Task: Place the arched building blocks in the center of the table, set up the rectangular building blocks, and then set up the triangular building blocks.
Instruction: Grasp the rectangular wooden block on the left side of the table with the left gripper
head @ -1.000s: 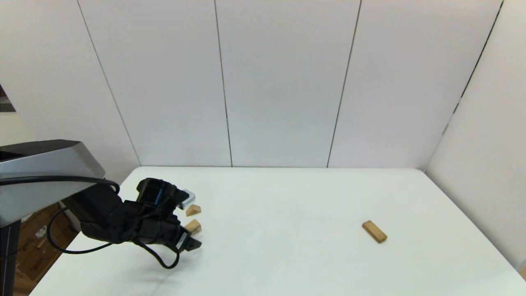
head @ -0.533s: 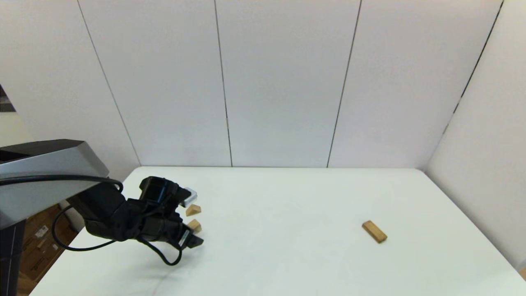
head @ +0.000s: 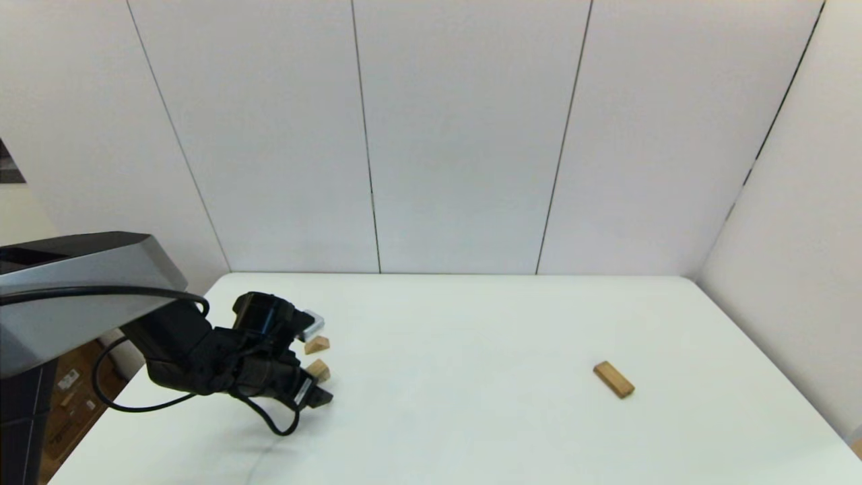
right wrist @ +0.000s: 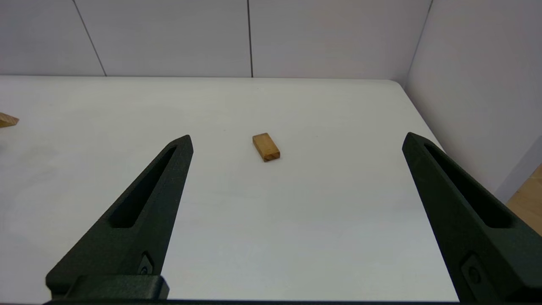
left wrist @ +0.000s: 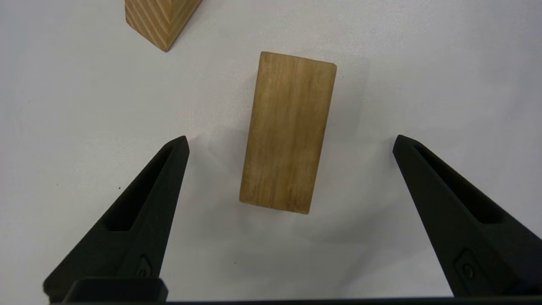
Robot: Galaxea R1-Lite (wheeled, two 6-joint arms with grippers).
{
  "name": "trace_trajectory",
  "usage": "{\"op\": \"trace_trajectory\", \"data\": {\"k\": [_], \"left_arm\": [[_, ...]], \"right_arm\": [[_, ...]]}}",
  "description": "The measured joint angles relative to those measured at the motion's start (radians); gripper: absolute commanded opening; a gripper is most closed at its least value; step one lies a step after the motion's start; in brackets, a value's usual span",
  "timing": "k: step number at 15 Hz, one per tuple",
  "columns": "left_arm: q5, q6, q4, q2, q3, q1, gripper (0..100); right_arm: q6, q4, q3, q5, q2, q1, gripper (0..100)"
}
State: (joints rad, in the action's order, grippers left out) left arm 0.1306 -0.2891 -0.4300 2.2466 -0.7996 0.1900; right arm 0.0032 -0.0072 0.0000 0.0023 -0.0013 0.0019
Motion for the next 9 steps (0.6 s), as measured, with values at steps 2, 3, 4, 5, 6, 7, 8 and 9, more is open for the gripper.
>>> {"op": "trace_trajectory", "data": {"k": [2, 3, 4, 5, 6, 7, 8, 9], "left_arm": [[0.000, 0.000, 0.000, 0.001, -0.008, 0.000, 100], [0.000, 0.000, 0.000, 0.002, -0.013, 0.000, 100], [0.000, 0.000, 0.000, 0.002, -0.017, 0.000, 100], [0.000, 0.001, 0.001, 0.001, -0.019, 0.000, 100], [-0.002, 0.006, 0.000, 0.001, -0.021, 0.000, 100], [-0.009, 0.008, 0.000, 0.002, -0.025, 0.000, 100], [-0.014, 0.013, 0.000, 0.003, -0.028, 0.000, 0], [-0.020, 0.016, 0.000, 0.004, -0.031, 0.000, 0]], "right_arm": [[0.000, 0.000, 0.000, 0.001, 0.000, 0.000, 100], [0.000, 0.000, 0.000, 0.000, 0.000, 0.000, 100], [0.000, 0.000, 0.000, 0.000, 0.000, 0.000, 100], [0.000, 0.000, 0.000, 0.000, 0.000, 0.000, 100], [0.000, 0.000, 0.000, 0.000, 0.000, 0.000, 100], [0.000, 0.000, 0.000, 0.000, 0.000, 0.000, 100], [0.000, 0.000, 0.000, 0.000, 0.000, 0.000, 100], [0.000, 0.000, 0.000, 0.000, 0.000, 0.000, 100]]}}
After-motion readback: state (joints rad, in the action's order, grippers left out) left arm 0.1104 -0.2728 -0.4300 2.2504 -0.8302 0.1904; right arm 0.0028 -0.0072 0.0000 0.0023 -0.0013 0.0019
